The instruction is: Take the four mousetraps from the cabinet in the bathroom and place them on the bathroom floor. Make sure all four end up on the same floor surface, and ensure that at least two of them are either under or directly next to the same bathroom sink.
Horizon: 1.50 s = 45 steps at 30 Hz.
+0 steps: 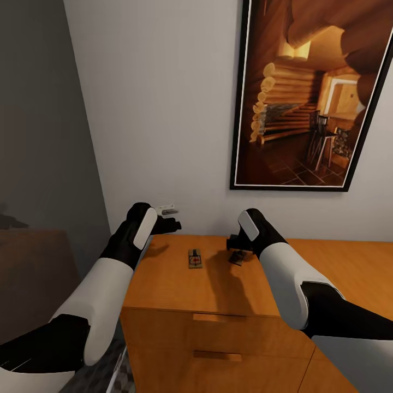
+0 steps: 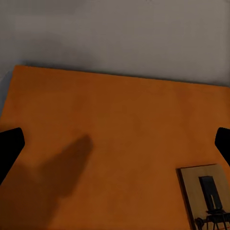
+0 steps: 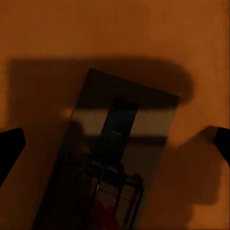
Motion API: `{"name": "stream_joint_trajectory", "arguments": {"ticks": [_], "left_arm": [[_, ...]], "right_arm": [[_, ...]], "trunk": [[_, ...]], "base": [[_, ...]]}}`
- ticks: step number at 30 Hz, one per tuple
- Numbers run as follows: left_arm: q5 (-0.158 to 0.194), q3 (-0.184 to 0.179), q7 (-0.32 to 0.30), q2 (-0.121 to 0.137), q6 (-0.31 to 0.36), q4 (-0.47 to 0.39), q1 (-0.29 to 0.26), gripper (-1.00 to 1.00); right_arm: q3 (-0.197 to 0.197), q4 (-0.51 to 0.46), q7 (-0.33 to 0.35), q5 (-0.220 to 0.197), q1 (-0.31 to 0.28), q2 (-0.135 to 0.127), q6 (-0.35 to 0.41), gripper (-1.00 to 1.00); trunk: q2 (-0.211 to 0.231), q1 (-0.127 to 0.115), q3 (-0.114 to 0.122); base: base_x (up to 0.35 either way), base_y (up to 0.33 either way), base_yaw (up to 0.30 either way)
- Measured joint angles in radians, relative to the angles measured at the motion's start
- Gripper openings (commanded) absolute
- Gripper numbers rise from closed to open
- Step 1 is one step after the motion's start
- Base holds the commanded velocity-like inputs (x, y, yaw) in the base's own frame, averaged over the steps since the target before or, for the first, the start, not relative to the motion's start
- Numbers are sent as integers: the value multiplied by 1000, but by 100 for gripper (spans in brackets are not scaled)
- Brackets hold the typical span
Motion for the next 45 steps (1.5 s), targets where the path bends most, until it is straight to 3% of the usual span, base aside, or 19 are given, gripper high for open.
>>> {"name": "stream_joint_trajectory", "arguments": {"ticks": [45], "left_arm": [[-3, 0, 0, 0, 0, -3, -1, 100]], "right_arm": [[-24, -6, -7, 5, 0, 0, 3, 100]], "trunk": [[0, 0, 0]], "base": [[0, 0, 0]]}}
